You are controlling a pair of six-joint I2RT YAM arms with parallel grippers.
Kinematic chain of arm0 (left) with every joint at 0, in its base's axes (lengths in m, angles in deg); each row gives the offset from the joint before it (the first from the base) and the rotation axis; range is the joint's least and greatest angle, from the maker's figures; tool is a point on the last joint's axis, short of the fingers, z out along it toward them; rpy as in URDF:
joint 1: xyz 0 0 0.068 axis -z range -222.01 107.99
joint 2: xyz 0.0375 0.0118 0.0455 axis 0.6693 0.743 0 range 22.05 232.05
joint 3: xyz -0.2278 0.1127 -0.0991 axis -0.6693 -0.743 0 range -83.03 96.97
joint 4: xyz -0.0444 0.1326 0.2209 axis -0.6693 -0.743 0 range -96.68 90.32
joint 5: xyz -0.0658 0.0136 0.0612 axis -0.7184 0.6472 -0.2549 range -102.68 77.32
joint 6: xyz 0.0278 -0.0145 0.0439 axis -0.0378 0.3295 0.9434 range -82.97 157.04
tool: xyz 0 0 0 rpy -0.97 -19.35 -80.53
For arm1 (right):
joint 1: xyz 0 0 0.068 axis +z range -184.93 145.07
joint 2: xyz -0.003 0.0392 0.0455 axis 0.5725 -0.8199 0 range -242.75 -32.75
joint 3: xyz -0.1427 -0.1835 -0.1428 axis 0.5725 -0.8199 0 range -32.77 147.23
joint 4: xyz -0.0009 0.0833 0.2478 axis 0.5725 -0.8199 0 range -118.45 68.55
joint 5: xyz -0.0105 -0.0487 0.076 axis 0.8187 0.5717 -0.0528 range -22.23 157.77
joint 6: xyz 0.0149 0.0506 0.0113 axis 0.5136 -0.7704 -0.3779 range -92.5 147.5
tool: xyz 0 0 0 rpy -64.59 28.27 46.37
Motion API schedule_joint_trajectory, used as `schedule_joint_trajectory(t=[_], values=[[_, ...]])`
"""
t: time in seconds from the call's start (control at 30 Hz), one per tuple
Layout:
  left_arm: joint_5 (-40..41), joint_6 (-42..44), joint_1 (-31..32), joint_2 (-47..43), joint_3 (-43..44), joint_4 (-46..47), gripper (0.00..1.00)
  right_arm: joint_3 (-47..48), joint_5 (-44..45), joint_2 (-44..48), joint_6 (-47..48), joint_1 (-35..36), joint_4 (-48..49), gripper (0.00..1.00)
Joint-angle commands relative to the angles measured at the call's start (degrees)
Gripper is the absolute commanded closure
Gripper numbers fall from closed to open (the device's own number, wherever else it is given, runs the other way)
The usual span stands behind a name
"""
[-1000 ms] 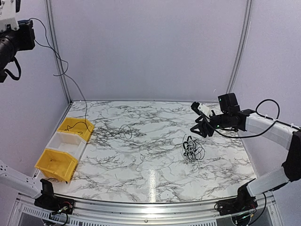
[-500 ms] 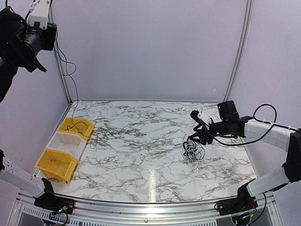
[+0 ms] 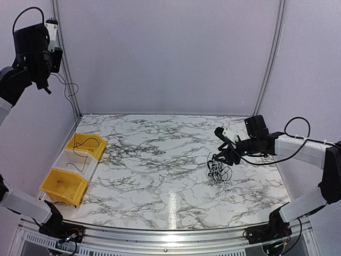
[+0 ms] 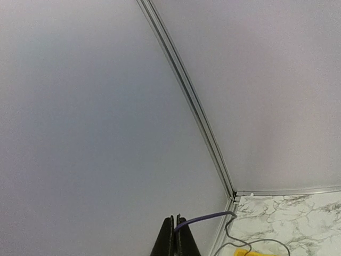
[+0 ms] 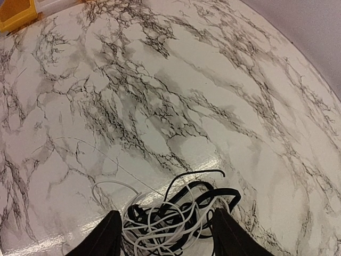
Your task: Untangle the cables
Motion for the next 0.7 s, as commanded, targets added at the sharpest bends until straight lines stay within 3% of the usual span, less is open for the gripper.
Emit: schedule_joint_trajectory(t=[0.0, 0.17, 0.4, 0.67], values=[[-8.5, -8.5, -7.0, -2.2, -6.3, -5.7, 1.00, 0.8, -0.4, -0.4, 1.1, -0.2, -0.6, 0.42], [-13.6, -13.5, -12.8, -6.8, -17.4, -7.4, 1.00, 0.7, -0.3, -0.6, 1.4, -0.2, -0.7, 0.42], [-20.0, -22.6, -13.9, -14.9, -32.8, -8.6, 1.00, 1.2, -0.2, -2.8, 2.4, -0.2, -1.6, 0.43], [-23.1, -30.2, -17.1, -15.1, -44.4, -10.3, 1.00, 1.9, 0.3, -4.9, 3.5, 0.8, -2.8, 0.44]])
